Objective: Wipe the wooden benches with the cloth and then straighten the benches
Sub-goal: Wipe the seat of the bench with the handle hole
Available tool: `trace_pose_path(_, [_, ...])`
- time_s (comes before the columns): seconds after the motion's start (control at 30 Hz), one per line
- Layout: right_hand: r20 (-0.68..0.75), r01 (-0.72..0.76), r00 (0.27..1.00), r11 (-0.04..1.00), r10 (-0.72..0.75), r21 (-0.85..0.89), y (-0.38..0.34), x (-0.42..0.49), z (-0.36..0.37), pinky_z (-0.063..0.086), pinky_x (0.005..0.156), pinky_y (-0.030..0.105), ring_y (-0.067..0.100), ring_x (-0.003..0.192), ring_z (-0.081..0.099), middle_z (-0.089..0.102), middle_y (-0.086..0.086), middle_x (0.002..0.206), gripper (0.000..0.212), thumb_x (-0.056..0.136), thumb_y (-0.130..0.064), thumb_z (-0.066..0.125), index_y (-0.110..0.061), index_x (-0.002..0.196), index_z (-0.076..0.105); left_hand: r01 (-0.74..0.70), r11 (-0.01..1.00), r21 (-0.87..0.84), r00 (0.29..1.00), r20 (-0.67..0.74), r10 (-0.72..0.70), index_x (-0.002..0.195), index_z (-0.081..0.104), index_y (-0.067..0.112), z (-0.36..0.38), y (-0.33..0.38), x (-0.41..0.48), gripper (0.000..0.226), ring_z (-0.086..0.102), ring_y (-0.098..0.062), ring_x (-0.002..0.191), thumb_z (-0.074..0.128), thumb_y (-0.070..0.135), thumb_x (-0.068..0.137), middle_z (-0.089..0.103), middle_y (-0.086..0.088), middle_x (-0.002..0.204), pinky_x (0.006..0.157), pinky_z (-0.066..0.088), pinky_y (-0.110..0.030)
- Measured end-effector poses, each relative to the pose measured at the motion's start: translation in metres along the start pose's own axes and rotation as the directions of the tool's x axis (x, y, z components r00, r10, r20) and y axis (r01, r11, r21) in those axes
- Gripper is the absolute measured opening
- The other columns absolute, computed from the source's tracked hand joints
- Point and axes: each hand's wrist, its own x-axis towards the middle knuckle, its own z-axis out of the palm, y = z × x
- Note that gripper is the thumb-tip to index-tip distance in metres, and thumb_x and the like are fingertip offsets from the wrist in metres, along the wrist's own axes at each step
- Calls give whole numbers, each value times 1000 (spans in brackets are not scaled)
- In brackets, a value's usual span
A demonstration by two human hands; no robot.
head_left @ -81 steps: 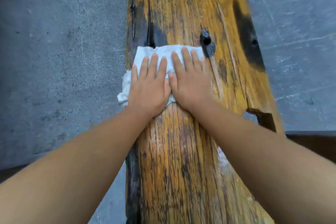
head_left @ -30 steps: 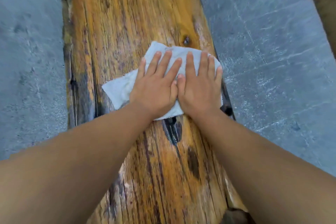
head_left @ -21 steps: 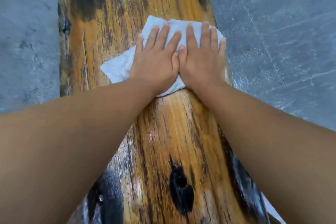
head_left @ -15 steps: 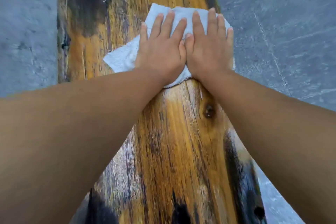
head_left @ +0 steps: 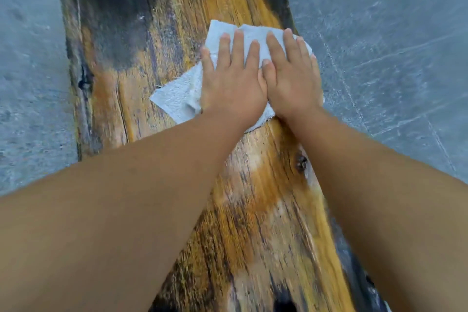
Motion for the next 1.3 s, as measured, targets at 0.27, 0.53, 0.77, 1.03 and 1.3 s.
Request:
trace_pose_path(0.27, [13, -113, 994, 994, 113, -13, -42, -98, 14, 10, 122, 49, 28, 153, 10, 13, 6, 166, 55, 104, -41, 24, -26, 157, 19, -95, 992, -87, 994, 54, 100, 156, 10, 21, -4, -37, -96, 58, 0, -24, 151, 7, 42, 102, 4, -4, 165, 120, -1, -52])
trace_pose_path(0.53, [92, -79, 993, 997, 79, -4, -100, -236, 27, 8, 121, 56, 27, 153, 5, 11, 2, 166, 59, 101, -46, 16, -29, 157, 20, -52, 999, -9, 995, 85, 53, 156, 5, 18, -3, -80, -241, 59, -5, -24, 151, 10, 41, 102, -1, -8, 164, 121, 2, -51])
trace_pose_path(0.77, [154, -87, 984, 996, 84, 16, -122, -333, 35, 11, 122, 54, 30, 153, 0, 5, 6, 166, 59, 101, -44, 12, -25, 157, 18, -139, 990, 15, 983, 119, 137, 154, 25, 12, -6, -96, -328, 60, 11, -28, 151, 32, 37, 100, 13, -13, 162, 119, 19, -52])
trace_pose_path(1.03, [68, -85, 994, 995, 88, -46, -134, -262, 46, 14, 119, 57, 31, 152, 13, 15, 5, 165, 60, 99, -44, 17, -28, 156, 20, -136, 990, -32, 989, 53, 138, 154, 21, 16, -6, -121, -264, 59, 10, -24, 151, 26, 40, 100, 15, -10, 163, 120, 14, -52])
trace_pose_path(1.3, [52, -82, 995, 997, 83, -10, -185, -89, 38, 1, 121, 52, 28, 153, 0, 5, 1, 167, 61, 99, -49, 10, -33, 158, 12, -122, 993, 12, 991, 64, 121, 156, 7, 19, -29, -187, -100, 61, -6, -24, 151, 13, 42, 99, -1, -8, 164, 122, -2, -48])
